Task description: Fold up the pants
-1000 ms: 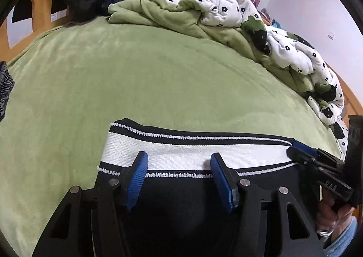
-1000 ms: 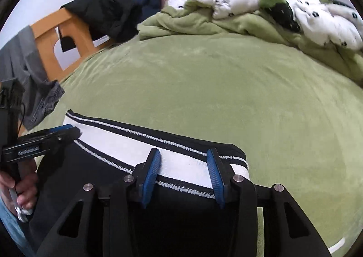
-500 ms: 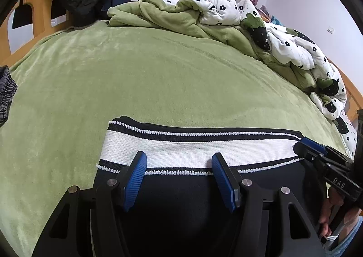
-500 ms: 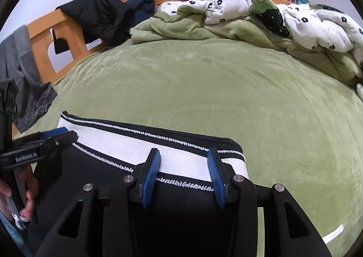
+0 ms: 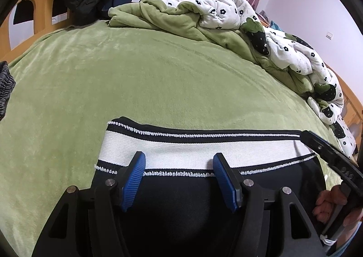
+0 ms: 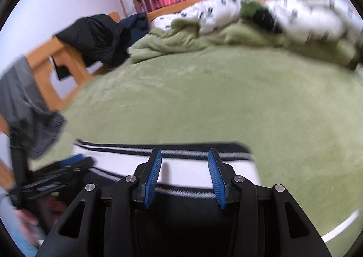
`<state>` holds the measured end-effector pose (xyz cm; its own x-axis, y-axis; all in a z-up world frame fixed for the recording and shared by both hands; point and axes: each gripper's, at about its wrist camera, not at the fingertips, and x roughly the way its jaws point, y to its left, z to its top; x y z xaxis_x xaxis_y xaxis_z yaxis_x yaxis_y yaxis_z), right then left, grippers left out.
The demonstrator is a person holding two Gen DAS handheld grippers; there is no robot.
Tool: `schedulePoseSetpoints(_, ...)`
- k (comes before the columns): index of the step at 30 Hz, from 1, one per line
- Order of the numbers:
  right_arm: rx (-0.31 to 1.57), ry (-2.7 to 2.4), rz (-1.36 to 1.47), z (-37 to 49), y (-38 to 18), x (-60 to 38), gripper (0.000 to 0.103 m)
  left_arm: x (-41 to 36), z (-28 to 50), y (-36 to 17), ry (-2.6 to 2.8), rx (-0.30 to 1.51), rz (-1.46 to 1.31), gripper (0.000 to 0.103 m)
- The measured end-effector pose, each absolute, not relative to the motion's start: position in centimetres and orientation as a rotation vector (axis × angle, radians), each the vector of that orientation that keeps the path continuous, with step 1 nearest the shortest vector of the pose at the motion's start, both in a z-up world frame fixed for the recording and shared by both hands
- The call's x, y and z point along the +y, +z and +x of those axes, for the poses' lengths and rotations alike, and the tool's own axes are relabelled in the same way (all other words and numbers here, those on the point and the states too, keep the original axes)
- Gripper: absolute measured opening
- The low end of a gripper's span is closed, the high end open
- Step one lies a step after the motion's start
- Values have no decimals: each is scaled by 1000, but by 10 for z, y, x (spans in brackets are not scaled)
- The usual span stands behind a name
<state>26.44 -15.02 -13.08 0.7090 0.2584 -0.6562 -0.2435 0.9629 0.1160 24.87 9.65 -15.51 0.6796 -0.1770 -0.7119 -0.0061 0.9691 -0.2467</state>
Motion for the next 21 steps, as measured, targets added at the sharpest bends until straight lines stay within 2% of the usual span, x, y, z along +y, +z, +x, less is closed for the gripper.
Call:
schedulePoseSetpoints(2,780,297,27,270,-136,-150,51,95,249,-155,-108,824,-230,66)
schedulePoseSetpoints(4,860,283,13,280,-144,-148,51,92,250,-155,-107,828,-219,66)
schedulePoseSetpoints(10,885,272,-65,266,-134,-153,51,99,247,-150,-182,909,-192,66)
schedulePoseSetpoints(15,919,288,-113,210,-136,-169,51,101,201,-151,-206,957,-146,69)
schedulePoseSetpoints(21,897,290,-53,129,-147,-198,53,118,115,-156,-285,967,-246,69)
